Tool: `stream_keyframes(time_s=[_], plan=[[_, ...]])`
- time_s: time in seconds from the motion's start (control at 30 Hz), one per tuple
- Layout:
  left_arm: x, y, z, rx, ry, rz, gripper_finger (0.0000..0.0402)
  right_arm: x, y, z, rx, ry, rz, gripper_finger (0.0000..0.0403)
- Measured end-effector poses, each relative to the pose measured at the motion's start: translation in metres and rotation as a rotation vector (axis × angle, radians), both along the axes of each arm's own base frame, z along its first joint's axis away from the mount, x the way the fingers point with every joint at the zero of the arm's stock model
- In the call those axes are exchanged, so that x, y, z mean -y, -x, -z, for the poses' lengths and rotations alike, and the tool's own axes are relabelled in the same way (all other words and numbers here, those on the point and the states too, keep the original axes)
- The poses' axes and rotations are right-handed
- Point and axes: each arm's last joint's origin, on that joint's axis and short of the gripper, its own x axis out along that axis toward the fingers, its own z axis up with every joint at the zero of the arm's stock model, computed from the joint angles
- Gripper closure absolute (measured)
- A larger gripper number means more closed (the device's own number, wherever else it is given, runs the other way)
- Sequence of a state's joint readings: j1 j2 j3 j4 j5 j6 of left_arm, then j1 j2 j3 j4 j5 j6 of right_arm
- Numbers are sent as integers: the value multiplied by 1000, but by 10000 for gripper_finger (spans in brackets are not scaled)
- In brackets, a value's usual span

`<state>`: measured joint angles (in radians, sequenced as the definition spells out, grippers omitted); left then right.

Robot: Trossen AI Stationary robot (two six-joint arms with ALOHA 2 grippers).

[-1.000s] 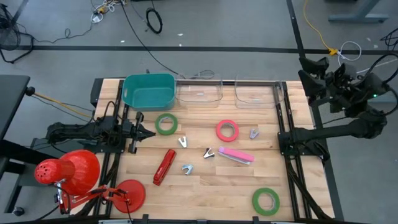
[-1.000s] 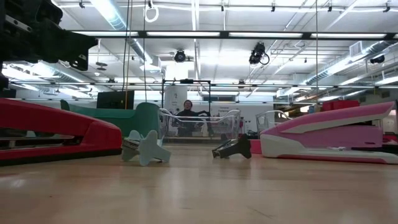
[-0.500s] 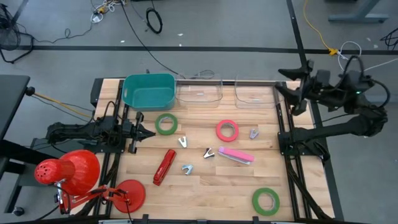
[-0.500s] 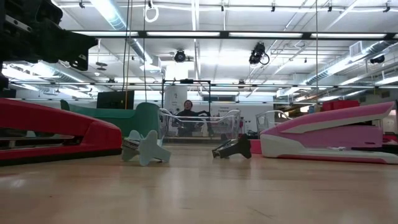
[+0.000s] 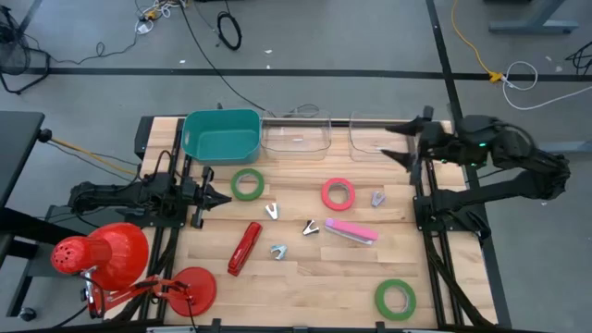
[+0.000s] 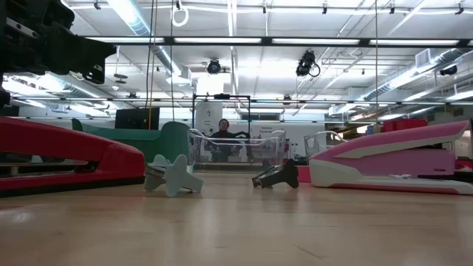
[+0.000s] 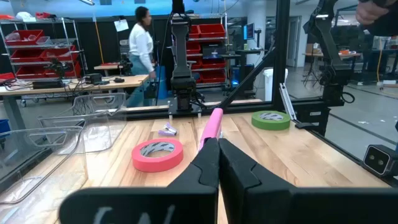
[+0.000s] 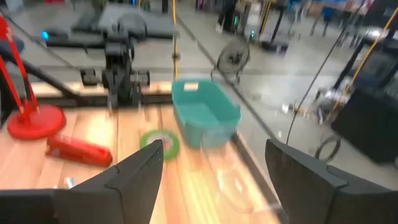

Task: Pick and place Stapler, Stapler remover, tape
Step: Put the pink tape into the right transparent bin

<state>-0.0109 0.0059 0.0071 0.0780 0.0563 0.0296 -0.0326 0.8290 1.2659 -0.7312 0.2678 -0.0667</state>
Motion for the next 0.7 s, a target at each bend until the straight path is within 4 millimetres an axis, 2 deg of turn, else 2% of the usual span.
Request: stream_keyframes(time_s=[0.47,0.7], plan=[[0,0,0,0,0,0,399,0,-69,35,-181,-254,28,119],[0,0,0,0,0,0,399,1,-98,54,-274,-280,48,119]])
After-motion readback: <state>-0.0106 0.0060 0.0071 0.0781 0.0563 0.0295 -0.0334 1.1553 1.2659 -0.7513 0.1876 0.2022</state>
